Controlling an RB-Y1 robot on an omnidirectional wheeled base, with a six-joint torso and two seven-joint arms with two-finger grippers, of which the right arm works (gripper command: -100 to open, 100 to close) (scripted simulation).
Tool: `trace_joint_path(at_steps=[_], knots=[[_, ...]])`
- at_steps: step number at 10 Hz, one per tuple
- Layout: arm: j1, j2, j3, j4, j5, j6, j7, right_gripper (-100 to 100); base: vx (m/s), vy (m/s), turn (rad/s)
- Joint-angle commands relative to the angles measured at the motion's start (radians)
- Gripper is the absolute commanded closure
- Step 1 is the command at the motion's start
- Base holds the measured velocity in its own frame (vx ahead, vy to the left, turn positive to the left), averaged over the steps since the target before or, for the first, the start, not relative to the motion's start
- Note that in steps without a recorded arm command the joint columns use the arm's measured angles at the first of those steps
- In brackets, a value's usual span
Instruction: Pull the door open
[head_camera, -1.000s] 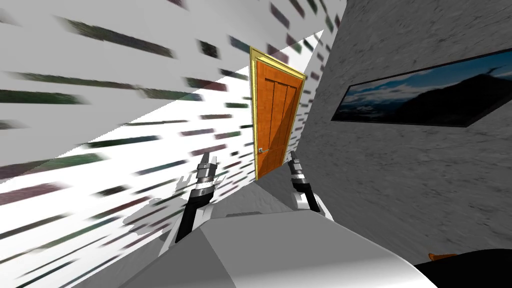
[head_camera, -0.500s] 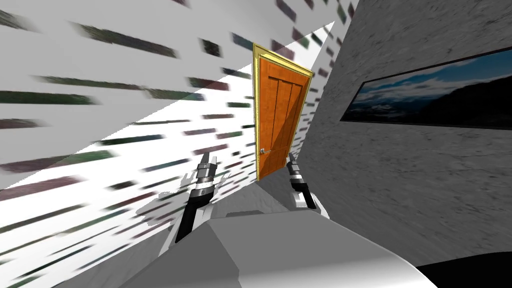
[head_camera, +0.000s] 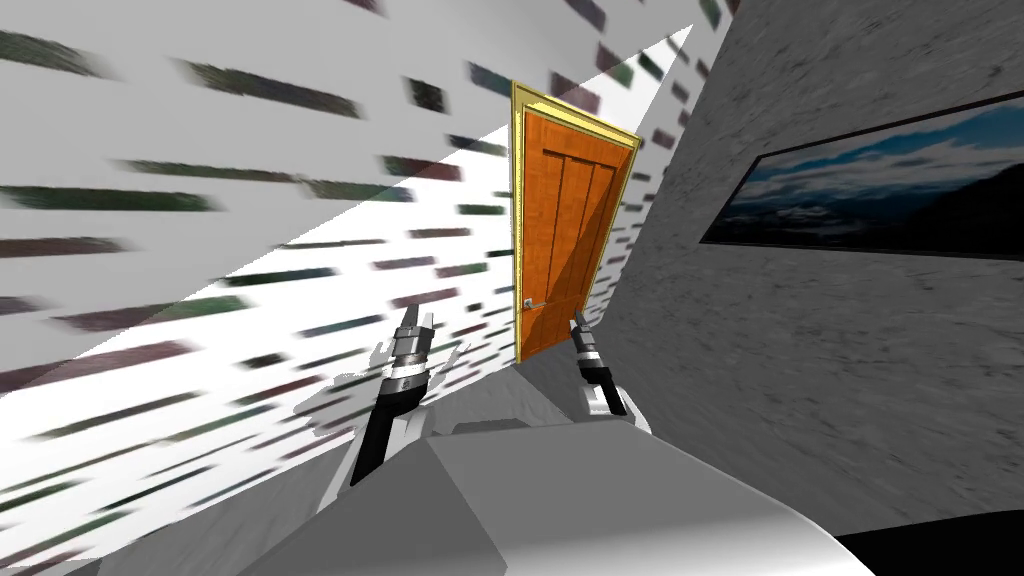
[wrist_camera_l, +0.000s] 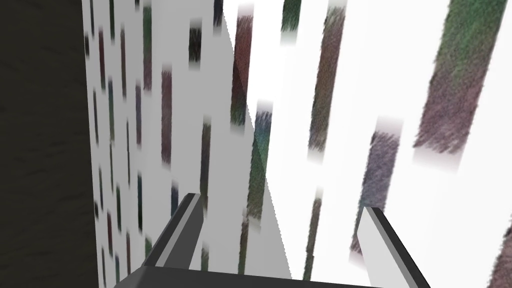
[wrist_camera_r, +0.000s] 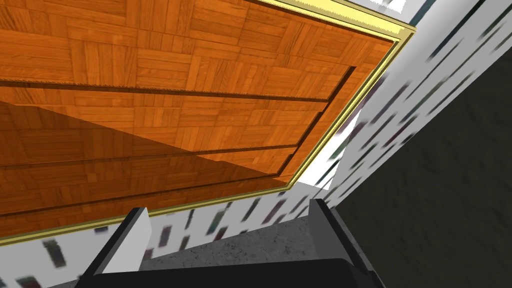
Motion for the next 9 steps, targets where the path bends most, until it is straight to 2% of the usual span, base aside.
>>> trace_joint_path(at_steps=[1,2,3,4,5,6,7,8,9], knots=[[-0.021,-0.006,-0.002,0.05,-0.006,-0.012,-0.009,-100,0.028,-0.056,0.104],[-0.021,-0.006,-0.002,0.063,-0.006,-0.012,-0.009,-100,0.033,-0.046,0.08],[-0.041,-0.011,-0.004,0.097,-0.011,-0.025,-0.018,-100,0.048,-0.041,0.175],[-0.041,-0.011,-0.004,0.119,-0.011,-0.025,-0.018,-100,0.04,-0.042,0.063],[-0.061,-0.016,-0.006,0.152,-0.017,-0.039,-0.026,-100,0.037,-0.046,0.11],[-0.061,-0.016,-0.006,0.175,-0.017,-0.039,-0.026,-100,0.033,-0.046,0.072],[-0.08,-0.021,-0.007,0.209,-0.022,-0.053,-0.034,-100,0.042,-0.05,0.149],[-0.08,-0.021,-0.007,0.23,-0.022,-0.053,-0.034,-100,0.029,-0.045,0.069],[-0.1,-0.026,-0.009,0.254,-0.027,-0.067,-0.042,-100,0.037,-0.054,0.12]])
